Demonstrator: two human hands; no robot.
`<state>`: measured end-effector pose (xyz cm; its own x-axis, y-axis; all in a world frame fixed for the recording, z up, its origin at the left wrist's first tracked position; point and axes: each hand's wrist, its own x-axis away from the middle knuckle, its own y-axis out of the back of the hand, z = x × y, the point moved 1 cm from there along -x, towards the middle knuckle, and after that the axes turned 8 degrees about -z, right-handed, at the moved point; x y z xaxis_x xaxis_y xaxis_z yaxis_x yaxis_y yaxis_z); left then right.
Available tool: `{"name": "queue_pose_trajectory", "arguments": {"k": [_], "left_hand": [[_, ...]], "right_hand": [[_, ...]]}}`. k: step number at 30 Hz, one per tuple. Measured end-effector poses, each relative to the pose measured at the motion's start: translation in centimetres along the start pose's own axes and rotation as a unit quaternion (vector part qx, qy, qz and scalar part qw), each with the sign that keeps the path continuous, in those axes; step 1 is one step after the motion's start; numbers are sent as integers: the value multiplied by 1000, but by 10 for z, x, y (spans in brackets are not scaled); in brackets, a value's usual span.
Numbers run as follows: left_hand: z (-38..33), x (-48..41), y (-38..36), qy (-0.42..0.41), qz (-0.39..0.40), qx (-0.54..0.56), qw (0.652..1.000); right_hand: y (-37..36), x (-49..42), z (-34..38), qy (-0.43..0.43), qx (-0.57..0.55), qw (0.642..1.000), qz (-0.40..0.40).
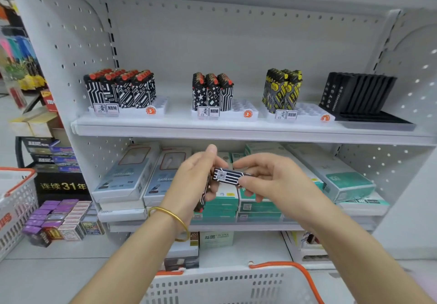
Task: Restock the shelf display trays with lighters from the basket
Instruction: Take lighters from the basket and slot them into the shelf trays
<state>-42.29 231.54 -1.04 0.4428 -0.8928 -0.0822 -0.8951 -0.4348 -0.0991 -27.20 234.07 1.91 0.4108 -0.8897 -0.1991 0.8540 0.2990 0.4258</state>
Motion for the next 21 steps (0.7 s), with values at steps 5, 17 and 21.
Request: {"name": "queue_pose_trajectory", "arguments": {"k": [5, 17, 21], "left_hand": [[2, 5, -3, 14, 57, -25, 998], [-21, 24, -15, 113, 118, 157, 974], [-44, 24, -21, 115, 125, 160, 972]], "right_hand": [[12, -2, 0, 8, -74, 996, -52], [31, -1, 21, 44, -140, 988, -43], [44, -10, 39, 69, -100, 992, -40]]}}
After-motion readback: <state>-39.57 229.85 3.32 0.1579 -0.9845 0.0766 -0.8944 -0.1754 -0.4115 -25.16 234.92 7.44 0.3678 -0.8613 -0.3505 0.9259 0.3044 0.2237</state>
